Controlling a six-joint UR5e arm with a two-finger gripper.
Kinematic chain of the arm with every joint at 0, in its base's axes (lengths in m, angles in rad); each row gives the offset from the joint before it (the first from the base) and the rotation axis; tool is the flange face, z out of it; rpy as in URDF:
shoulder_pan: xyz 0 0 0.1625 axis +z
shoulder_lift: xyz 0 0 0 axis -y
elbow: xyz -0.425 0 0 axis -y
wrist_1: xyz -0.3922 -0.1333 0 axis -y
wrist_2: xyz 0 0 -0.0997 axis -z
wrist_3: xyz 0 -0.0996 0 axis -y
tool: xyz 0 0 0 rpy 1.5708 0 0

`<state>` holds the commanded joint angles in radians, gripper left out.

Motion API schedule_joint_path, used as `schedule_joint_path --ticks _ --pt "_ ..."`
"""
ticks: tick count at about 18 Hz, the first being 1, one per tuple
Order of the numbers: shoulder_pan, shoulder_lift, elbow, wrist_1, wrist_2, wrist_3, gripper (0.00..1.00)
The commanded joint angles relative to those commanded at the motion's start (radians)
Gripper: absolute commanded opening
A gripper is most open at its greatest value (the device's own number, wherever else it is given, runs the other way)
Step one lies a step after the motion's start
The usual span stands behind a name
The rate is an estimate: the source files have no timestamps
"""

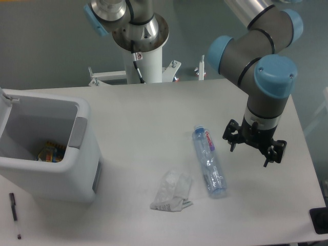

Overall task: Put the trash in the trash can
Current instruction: 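Move the open gripper over the crumpled plastic bag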

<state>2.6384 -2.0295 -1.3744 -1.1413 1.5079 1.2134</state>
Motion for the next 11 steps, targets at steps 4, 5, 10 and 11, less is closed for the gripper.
schedule_joint_path --ticks 4,5,10,11 --pt "0.0 0.002 0.0 0.0 0.0 -0.003 1.0" --pt "0.0 0.002 0.0 0.0 0.0 -0.005 1.0" --pt "-0.028 0.0 -0.014 0.005 -0.002 -0.058 1.0" --pt "-0.035 0.0 -0.021 0.008 -0.005 -0.099 1.0"
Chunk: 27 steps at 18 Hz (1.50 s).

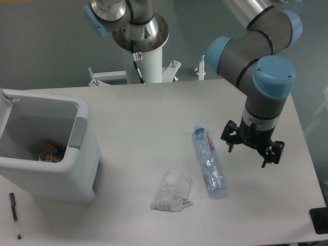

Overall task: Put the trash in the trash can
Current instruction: 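Move the open gripper over the crumpled plastic bag, then lower the gripper onto the plastic bag and close on it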

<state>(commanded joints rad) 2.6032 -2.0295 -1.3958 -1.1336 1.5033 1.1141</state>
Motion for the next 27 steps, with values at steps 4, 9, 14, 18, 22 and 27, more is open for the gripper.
schedule_joint_path --ticks 4,9,14,18,22,27 --pt "-0.014 0.003 -0.05 0.076 -0.005 -0.033 1.0" --pt "-0.058 0.014 -0.158 0.245 -0.003 -0.077 1.0" --pt "-0.115 0.015 -0.216 0.253 0.002 -0.086 1.0" --pt "-0.153 0.011 -0.282 0.267 0.002 -0.088 1.0" --pt "-0.167 -0.006 -0.307 0.362 -0.003 -0.086 1.0" --pt "-0.184 -0.046 -0.307 0.373 0.003 -0.092 1.0"
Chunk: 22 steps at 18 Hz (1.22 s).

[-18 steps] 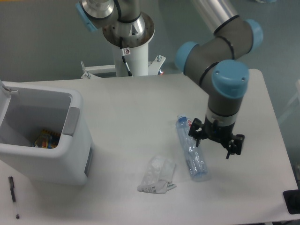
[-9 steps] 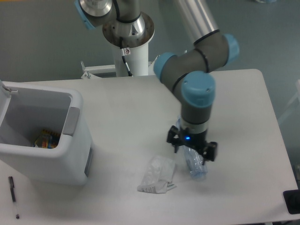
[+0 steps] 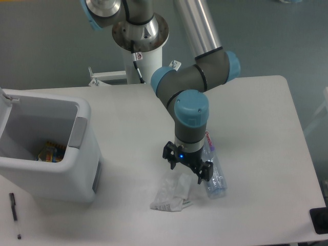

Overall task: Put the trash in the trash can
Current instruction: 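Lower the gripper onto the plastic bag and close on it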

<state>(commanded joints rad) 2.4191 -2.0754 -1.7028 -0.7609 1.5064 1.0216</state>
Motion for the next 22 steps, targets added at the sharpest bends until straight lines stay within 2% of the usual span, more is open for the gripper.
schedule_joint_path --ticks 1,2,5,7,8,12,18,22 --pt "0.0 -0.006 0.003 0.002 0.0 -0.003 0.96" --pt "0.0 -0.006 0.005 0.002 0.0 -0.006 0.86" --pt "-0.002 -0.008 0.009 0.002 0.0 -0.055 0.36" --pt "-0.002 -0.009 0.012 0.002 0.0 -0.067 0.1" --pt "0.0 -0.009 0.012 0.002 0.0 -0.068 0.03" --pt "0.0 -0.003 0.023 0.002 -0.003 -0.077 0.0" --pt "0.006 0.001 0.048 0.002 -0.005 -0.1 0.0" --pt "0.008 0.003 0.094 0.0 -0.011 -0.196 0.0"
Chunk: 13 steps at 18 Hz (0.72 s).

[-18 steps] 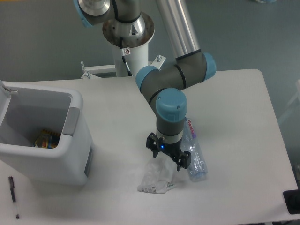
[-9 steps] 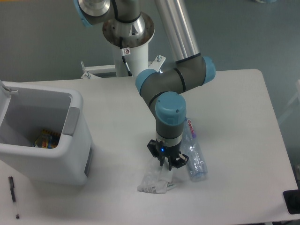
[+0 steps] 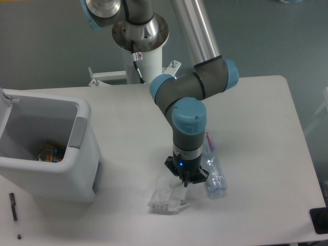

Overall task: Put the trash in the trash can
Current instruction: 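Lower the gripper onto the plastic bag and close on it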

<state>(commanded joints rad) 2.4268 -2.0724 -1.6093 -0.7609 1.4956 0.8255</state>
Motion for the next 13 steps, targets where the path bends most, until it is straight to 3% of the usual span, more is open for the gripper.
schedule_joint_path --ticks 10,13 --pt "0.0 0.006 0.072 0.0 -0.138 -0.218 0.0" --pt "0.002 0.069 0.063 -0.008 -0.17 -0.239 0.0"
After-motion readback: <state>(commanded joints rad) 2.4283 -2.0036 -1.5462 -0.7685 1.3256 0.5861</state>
